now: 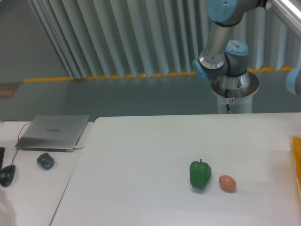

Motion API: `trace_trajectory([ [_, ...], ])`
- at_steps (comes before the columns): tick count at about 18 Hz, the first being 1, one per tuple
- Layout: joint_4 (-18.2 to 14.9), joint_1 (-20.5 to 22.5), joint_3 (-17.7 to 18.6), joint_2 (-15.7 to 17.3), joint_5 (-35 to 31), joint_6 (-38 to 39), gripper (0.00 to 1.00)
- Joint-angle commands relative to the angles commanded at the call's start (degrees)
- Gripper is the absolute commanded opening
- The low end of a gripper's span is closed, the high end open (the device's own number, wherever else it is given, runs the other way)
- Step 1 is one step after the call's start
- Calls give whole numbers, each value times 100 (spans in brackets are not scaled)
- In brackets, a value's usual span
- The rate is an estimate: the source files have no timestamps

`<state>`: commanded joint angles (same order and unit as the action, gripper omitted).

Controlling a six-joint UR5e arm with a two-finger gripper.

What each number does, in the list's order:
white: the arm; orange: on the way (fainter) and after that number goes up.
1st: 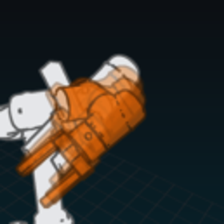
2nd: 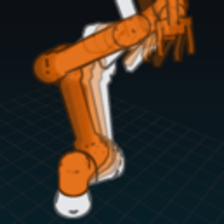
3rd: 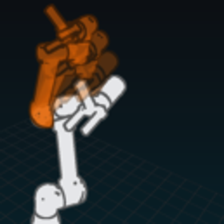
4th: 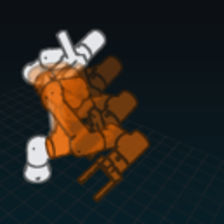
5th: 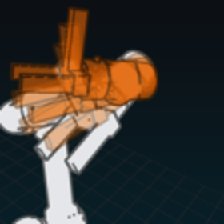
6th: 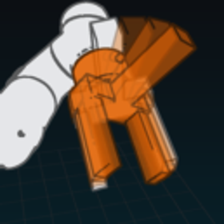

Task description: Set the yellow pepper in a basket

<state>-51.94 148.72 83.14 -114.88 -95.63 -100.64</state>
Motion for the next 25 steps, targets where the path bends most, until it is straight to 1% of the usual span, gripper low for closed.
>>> trace_trajectory([
  [1,-44,-79,0,44,-26,0,100],
  [5,-474,-317,-52,123,-44,79,100],
  [7,-1008,-413,-228,132,-44,88,100],
  [10,-1466,-589,-281,193,-35,210,100],
  [12,-1879,-747,-246,237,-44,517,100],
  [13,-1959,-870,-203,272,-52,606,100],
  [15,-1995,-1098,17,509,26,738,100],
  [17,-2039,-1204,158,641,70,756,100],
  [21,-2443,-1389,246,870,167,852,100],
  [22,-2522,-1424,246,879,324,1148,100],
  [23,-2531,-1433,263,923,534,1352,100],
  [25,-2532,-1433,369,1019,747,1477,100],
])
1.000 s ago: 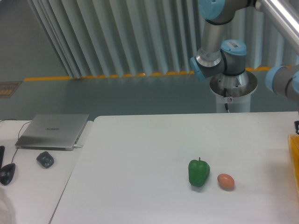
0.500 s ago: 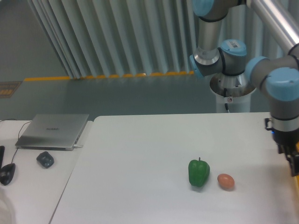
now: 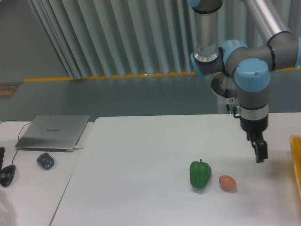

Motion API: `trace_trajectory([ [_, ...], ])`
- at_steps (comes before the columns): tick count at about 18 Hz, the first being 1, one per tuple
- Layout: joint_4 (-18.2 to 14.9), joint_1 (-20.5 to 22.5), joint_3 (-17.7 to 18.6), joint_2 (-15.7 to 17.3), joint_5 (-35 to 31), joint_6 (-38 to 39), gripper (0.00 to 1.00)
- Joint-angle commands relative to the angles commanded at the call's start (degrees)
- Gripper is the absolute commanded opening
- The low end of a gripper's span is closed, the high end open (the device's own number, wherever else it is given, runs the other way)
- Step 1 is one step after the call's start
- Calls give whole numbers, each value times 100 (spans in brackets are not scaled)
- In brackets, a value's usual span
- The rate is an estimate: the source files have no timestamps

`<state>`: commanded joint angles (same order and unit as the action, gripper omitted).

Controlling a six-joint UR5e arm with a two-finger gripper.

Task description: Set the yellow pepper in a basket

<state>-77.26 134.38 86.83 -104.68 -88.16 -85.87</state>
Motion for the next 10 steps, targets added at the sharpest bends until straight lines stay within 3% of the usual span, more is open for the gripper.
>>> trace_trajectory([
  [10,-53,-26,168,132,-298,-70,100],
])
